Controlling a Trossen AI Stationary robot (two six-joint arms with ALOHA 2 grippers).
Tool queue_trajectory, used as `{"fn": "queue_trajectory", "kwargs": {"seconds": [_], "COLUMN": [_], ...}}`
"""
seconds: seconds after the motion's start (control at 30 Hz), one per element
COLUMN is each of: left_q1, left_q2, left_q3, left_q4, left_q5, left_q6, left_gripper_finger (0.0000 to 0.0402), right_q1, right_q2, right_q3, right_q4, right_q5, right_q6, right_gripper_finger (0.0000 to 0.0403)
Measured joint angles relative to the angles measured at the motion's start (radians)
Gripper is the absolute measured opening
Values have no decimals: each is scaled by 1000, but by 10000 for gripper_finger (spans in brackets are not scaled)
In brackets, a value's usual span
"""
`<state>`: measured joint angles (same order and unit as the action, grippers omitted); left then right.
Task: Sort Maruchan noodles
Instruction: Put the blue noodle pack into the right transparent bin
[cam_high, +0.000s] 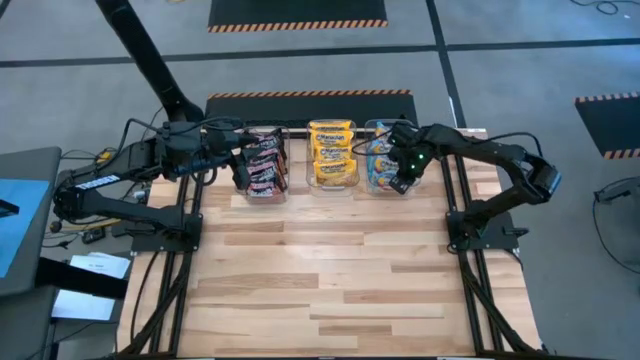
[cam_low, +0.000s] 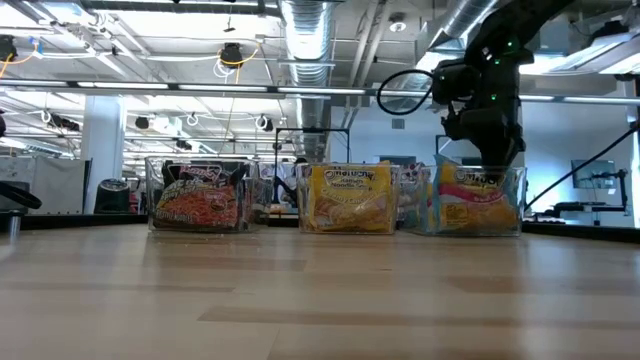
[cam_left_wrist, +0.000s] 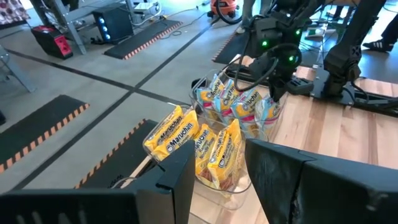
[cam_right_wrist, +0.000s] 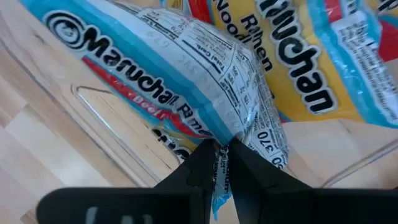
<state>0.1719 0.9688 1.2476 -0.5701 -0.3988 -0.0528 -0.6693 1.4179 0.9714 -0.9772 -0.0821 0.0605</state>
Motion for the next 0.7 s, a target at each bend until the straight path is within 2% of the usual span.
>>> {"fn": "queue_trajectory", "kwargs": {"seconds": [0.2,0.47,0.7], "left_q1": [0,0,0], "left_q2": [0,0,0], "left_q3": [0,0,0], "left_q4": [-4,-26,-26], "left_q5": [0,-1,-1], "left_q6": [13,5,-13], "left_gripper_finger": [130,130,130], "right_q1": [0,0,-1], "right_q2": [7,-67,-82], "right_q3": [0,51,79], "right_q4": [-4,-21,-58], "right_q5": [-2,-6,-6], "right_q6": [19,30,19], "right_gripper_finger": [69,69,69]}}
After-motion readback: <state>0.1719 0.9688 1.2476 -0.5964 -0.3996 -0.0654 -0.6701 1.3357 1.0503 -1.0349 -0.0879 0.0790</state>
